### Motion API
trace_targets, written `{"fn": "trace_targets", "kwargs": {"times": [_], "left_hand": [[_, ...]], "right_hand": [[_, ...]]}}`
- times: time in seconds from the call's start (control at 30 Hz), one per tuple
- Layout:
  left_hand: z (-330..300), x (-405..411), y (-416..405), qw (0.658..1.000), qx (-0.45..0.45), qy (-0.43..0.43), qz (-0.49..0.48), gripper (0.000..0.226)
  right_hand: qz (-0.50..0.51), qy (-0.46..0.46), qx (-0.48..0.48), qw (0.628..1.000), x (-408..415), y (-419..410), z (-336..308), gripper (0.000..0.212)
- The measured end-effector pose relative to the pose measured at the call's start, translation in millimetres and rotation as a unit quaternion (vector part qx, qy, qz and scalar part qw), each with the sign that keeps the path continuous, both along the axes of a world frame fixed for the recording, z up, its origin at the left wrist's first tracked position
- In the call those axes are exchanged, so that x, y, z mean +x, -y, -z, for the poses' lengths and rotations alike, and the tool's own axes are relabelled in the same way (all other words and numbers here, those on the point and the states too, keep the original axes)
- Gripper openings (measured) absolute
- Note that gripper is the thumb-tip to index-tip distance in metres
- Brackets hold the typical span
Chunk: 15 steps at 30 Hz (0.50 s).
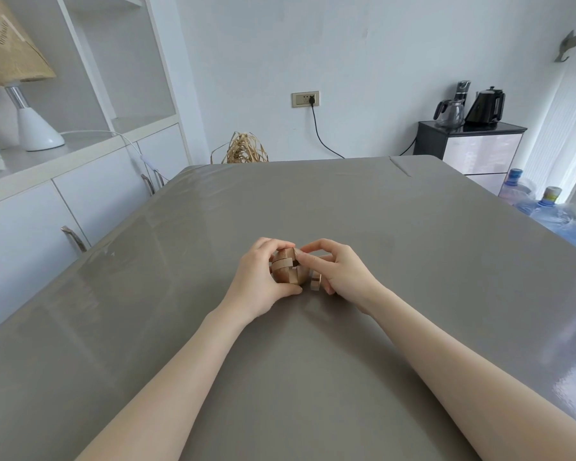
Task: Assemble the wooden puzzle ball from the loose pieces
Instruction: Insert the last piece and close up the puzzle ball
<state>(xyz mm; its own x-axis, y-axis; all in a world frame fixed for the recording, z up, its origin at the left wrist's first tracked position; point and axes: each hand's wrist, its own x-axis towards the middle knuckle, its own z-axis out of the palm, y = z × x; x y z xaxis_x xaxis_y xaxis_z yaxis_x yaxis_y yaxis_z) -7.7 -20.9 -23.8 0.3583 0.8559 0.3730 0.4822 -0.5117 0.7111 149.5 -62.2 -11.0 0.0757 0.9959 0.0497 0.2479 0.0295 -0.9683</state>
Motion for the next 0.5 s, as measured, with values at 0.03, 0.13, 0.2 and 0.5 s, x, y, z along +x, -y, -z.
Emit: {"fn": "trace_targets", "kwargs": {"times": [0.03,0.13,0.2,0.5], "left_hand": [[1,0,0,1.000,0.004,0.000,0.000,0.065],[5,-2,0,1.000,0.008,0.008,0.006,0.067],[6,-3,0,1.000,0.003,0.014,0.011,0.071],[7,-5,1,0.999,0.011,0.031,0.026,0.079]], "right_hand": [[0.011,0.006,0.005,1.000,1,-1,1,0.021],[0.044,0.040,0.024,0.998,5,-4,3,0.017],[0.041,0.067,0.027,0.997,9,-3,3,0.031],[-0.030,0.202,0.010,0.979,16,-2,2,0.081]]}}
